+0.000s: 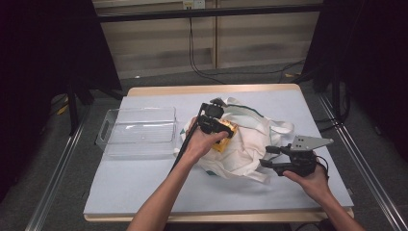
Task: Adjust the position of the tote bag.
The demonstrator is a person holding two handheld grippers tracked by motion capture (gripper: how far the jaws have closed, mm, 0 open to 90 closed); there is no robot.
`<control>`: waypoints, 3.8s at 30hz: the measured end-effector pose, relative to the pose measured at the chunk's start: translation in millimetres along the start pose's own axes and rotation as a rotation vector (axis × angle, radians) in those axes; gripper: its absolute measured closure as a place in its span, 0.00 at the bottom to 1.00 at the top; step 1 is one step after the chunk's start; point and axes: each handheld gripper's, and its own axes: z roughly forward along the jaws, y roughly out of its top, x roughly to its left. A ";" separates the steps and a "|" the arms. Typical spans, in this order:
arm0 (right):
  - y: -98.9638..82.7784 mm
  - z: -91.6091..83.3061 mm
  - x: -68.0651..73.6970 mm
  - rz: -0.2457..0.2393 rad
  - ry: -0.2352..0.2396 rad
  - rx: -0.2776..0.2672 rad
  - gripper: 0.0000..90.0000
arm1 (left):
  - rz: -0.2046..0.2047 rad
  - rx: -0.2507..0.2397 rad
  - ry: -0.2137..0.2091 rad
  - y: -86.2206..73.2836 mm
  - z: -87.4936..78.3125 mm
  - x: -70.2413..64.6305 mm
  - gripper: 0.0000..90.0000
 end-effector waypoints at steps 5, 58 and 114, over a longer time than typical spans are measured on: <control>0.2 1.9 0.5 -0.002 0.001 0.002 0.49 | 0.031 0.048 -0.005 -4.6 15.4 1.6 0.32; 0.3 2.6 1.6 -0.002 0.010 0.002 0.50 | 0.283 -0.336 0.025 -80.6 18.6 9.6 0.14; 0.8 1.9 2.6 -0.009 0.010 -0.005 0.50 | 0.244 -0.112 -0.153 -57.9 -30.1 27.5 0.31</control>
